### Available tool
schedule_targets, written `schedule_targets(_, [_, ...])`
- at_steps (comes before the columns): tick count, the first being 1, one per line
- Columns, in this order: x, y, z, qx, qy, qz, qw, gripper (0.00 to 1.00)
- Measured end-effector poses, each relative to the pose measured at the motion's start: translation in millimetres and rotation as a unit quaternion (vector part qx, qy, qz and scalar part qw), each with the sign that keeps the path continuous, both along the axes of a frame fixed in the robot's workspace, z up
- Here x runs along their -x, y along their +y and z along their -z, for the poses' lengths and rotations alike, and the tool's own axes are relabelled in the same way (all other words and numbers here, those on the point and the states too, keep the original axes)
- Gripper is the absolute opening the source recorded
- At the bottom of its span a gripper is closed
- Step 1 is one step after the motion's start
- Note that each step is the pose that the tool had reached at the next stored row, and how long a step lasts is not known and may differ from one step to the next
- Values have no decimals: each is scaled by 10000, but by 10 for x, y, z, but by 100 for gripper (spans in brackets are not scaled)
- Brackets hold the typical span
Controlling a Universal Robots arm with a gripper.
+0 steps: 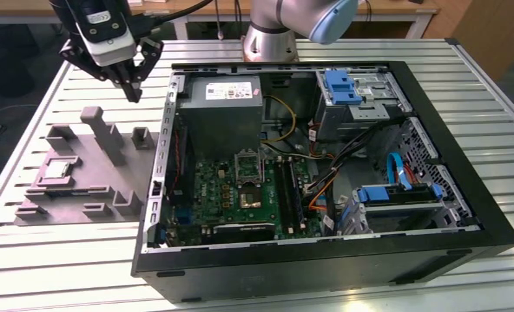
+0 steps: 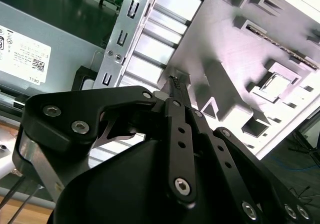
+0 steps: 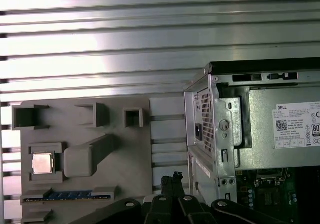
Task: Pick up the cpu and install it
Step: 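Reach for the cpu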
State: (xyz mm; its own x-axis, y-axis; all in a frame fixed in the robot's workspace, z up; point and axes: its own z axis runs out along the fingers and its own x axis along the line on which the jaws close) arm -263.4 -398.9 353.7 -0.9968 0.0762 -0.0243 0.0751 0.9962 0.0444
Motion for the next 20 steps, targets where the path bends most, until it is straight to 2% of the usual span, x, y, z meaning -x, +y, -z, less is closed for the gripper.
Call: schedule_targets(20, [71, 0, 13, 0, 0, 0, 10000, 11])
